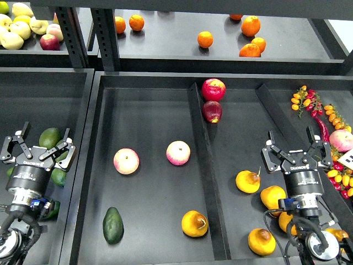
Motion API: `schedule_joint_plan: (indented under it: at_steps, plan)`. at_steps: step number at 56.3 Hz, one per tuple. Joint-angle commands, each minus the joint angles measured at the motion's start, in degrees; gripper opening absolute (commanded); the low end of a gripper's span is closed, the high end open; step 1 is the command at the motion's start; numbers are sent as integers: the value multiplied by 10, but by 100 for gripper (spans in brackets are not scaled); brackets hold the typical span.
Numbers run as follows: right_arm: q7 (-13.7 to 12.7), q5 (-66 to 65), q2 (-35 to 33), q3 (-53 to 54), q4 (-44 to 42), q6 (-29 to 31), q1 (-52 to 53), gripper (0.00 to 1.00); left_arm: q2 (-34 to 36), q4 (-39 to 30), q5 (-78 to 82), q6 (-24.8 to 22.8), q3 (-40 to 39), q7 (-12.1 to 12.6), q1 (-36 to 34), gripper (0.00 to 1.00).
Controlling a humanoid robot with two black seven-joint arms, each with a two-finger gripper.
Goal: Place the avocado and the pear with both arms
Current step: 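Raise the left gripper out of the avocado bin toward the middle bin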
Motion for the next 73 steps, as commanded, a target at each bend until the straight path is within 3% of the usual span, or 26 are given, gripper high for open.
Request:
schedule_joint_plan:
  at_steps: [1,21,46,55,68,73]
  plan:
    - [0,1,0,1,-1,0,3,100,0,0,0,0,-1,1,-1,100]
    - [0,2,0,3,0,0,3,100,0,1,0,0,-1,-3,-2,100]
    - [-1,3,0,7,0,0,3,100,0,-6,-5,0,19,9,-8,100]
    - [-1,4,0,8,-1,0,4,100,0,0,-6,0,18,53,-19,100]
    - [-1,5,0,13,-15,-5,23,100,0,1,-9,0,18,159,-73,100]
    - [-1,6,0,21,-25,-6,36,100,52,4,-25,0,34,188,-102,100]
